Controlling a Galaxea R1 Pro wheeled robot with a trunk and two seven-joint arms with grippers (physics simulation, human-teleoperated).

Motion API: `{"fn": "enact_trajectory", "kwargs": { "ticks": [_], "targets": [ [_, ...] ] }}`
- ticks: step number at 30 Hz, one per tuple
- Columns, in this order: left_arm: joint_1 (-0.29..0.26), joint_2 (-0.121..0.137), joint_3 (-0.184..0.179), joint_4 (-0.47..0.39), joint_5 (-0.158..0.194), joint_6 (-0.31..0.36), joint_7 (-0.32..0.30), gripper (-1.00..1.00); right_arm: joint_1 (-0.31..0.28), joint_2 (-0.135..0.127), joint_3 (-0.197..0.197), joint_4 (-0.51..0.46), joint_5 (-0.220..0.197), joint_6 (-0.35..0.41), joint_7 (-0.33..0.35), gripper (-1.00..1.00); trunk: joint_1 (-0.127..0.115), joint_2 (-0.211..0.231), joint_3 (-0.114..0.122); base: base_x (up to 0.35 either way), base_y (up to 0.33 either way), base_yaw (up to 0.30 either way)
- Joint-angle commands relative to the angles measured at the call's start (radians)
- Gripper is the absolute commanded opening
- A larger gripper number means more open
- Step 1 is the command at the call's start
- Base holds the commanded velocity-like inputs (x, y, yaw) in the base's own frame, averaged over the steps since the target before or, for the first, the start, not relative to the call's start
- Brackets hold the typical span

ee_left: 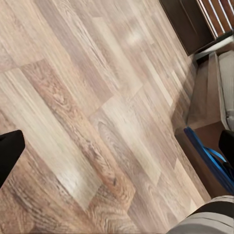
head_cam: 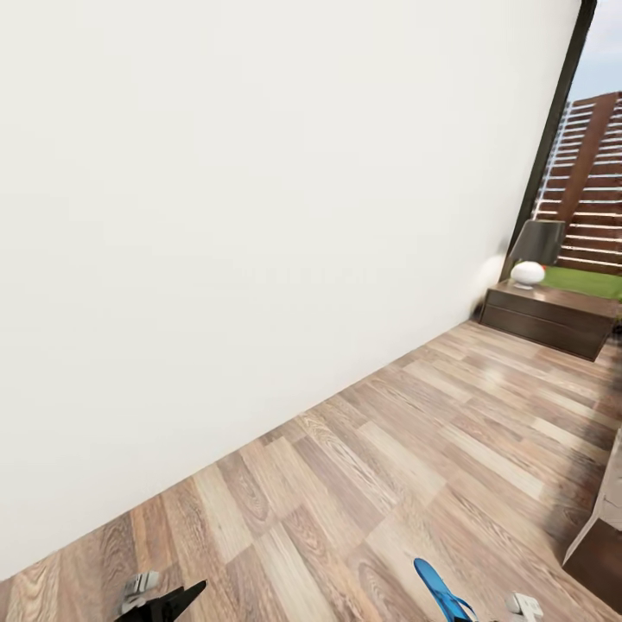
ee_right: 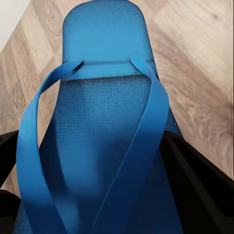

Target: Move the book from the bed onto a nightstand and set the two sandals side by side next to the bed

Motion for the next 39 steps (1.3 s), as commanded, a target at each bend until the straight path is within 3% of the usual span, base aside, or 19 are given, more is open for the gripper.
{"fn": "enact_trajectory", "kwargs": {
  "ticks": [1, 17, 39],
  "targets": [
    [0.000, 0.000, 0.000, 0.000, 0.007, 0.010, -0.002, 1.00, -0.001, 0.000, 0.000, 0.000, -0.005, 0.008, 0.002, -1.00, 0.000, 0.000, -0.001, 0.000, 0.000, -0.276],
    [0.000, 0.000, 0.000, 0.000, 0.007, 0.010, -0.002, 1.00, -0.001, 0.000, 0.000, 0.000, -0.005, 0.008, 0.002, -1.00, 0.000, 0.000, 0.000, 0.000, 0.000, -0.066],
    [0.000, -0.001, -0.003, 0.000, 0.002, -0.010, -0.001, 1.00, -0.001, 0.006, 0.000, 0.000, -0.005, 0.007, 0.002, -1.00, 0.000, 0.000, 0.011, 0.000, 0.000, -0.274]
  ]
}}
